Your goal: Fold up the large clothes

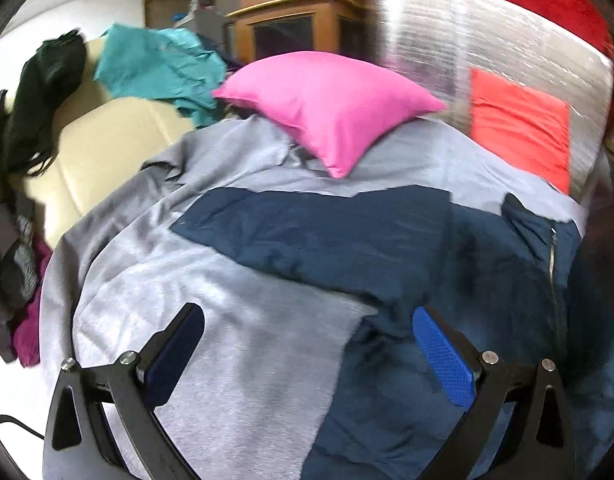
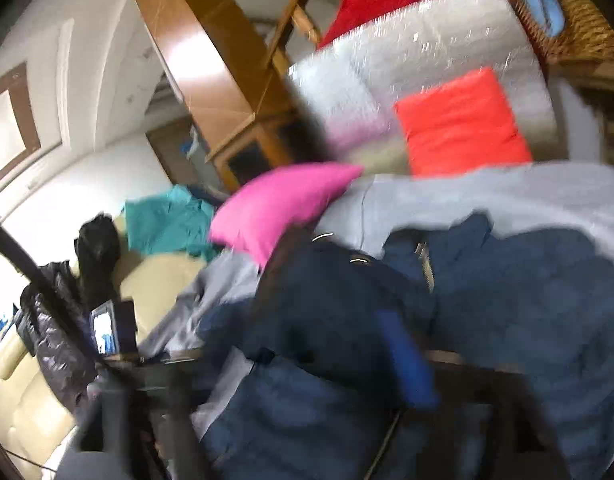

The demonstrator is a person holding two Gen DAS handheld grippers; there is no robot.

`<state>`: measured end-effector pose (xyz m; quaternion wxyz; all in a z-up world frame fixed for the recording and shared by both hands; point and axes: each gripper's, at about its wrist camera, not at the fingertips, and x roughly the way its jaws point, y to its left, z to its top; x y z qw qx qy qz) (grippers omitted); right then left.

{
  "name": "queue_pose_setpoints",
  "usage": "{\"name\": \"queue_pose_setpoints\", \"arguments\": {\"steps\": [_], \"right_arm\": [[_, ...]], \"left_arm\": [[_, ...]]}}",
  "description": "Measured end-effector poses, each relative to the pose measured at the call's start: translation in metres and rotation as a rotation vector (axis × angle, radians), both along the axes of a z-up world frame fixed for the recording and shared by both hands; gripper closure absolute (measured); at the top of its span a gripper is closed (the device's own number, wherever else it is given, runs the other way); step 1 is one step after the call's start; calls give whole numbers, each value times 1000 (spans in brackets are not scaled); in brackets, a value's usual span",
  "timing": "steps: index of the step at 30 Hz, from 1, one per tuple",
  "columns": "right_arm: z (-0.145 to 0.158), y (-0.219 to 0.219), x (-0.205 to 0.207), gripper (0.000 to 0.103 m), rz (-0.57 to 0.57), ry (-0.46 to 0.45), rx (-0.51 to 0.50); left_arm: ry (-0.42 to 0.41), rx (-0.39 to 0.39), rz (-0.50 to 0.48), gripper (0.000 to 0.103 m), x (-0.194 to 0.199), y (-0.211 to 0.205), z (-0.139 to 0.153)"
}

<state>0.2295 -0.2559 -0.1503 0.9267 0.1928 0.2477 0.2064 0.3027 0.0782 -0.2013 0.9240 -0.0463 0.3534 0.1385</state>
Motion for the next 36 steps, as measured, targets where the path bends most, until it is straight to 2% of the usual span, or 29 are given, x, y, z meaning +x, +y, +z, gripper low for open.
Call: {"name": "queue_pose_setpoints", "arguments": {"steps": [4, 9, 11, 13, 14, 18, 21, 23, 24, 26, 29, 30, 33, 34, 36], "right_arm": [[-1, -35, 8, 14, -116, 24, 47], [-17, -118, 15, 16, -458, 187, 68], [-27, -148, 26, 20, -571, 267, 60], [-39, -173, 28, 35, -641, 328, 55], [-47, -186, 30, 37, -665, 363, 72], [-83, -216, 44, 38, -664, 491, 131], [-101, -218, 58, 39, -580, 534, 174], [-112, -212, 66, 56, -558, 556, 144], [-111, -204, 69, 71, -549, 562, 105], [-100, -200, 63, 80, -559, 519, 94], [-76, -195, 54, 80, -580, 422, 45], [-77, -192, 56, 79, -583, 428, 25], [-105, -185, 75, 70, -560, 607, -61], [-108, -184, 75, 70, -571, 624, -58], [-95, -183, 71, 68, -598, 587, -49]], "left_arm": [[2, -14, -14, 0, 0, -1, 0], [2, 7, -101, 0, 2, -27, -2], [5, 19, -132, 0, 3, -38, -4], [5, 37, -160, 0, 4, -50, -5], [3, 61, -180, 0, 5, -60, -6], [5, 119, -240, 0, 8, -91, -11], [74, 132, -289, 0, 21, -112, -27], [158, 154, -288, 0, 35, -122, -46], [192, 172, -283, 0, 39, -126, -54], [241, 188, -280, 0, 47, -130, -67], [243, 177, -283, 0, 48, -128, -67], [240, 174, -285, 0, 47, -128, -65], [214, 165, -287, 0, 42, -122, -56], [204, 164, -287, 0, 39, -121, -52], [152, 155, -285, 0, 32, -111, -37]]}}
